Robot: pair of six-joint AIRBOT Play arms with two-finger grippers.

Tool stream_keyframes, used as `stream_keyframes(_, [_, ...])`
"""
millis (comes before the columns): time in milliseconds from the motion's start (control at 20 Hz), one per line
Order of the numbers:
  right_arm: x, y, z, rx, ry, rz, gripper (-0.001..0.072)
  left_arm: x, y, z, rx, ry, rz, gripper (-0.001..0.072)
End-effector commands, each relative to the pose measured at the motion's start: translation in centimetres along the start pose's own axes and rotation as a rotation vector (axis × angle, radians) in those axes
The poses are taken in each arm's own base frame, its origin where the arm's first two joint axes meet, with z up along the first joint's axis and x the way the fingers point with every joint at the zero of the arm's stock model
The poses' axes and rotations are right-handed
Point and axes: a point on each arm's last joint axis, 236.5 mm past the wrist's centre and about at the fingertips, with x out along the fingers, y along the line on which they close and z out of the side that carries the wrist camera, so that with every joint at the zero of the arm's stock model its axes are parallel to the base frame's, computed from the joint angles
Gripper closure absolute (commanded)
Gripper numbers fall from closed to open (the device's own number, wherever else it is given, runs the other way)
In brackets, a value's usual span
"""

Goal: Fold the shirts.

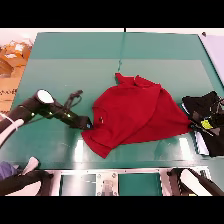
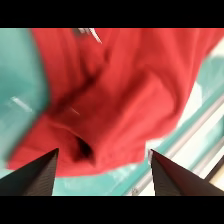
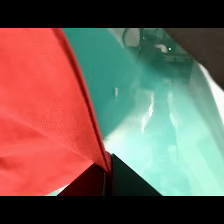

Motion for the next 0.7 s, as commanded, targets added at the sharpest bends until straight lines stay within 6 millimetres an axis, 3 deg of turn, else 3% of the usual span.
stream_keyframes(0, [-0.1, 1.2, 0.3, -0.006, -0.013, 0.05, 0.0696, 2.8, -0.5, -3.3, 0.012, 0.09, 0.002, 0.0074])
stream_keyframes(100, [-0.1, 1.6, 0.5, -0.02, -0.02, 0.065, 0.0696, 4.0, -0.9, -3.5, 0.002, 0.077, -0.009, 0.0076])
stream_keyframes(250, [-0.1, 1.6, 0.4, -0.019, -0.018, 0.068, 0.0697, 4.8, -1.0, -1.2, 0.023, -0.023, 0.02, 0.0548])
stream_keyframes(300, [-0.1, 1.6, 0.4, -0.018, -0.018, 0.067, 0.0697, 4.8, -1.1, -1.6, 0.023, -0.01, 0.013, 0.0686])
stream_keyframes(400, [0.1, 1.6, 0.2, -0.016, -0.012, 0.068, 0.0697, 4.4, -1.4, -3.6, 0.041, 0.076, 0.002, 0.0686])
stream_keyframes(500, [0.4, 2.1, -0.4, -0.005, 0.017, 0.091, 0.0696, 2.7, -0.4, -4.7, 0.05, 0.119, 0.053, 0.0686])
stream_keyframes(600, [0.4, 4.8, -1.3, -0.002, 0.052, 0.206, 0.0695, -1.6, 1.2, -3.7, 0.046, 0.07, 0.136, 0.0686])
stream_keyframes(650, [0.0, 6.8, -1.9, -0.052, 0.065, 0.276, 0.0697, -4.8, 2.0, -2.2, 0.032, -0.012, 0.181, 0.0686])
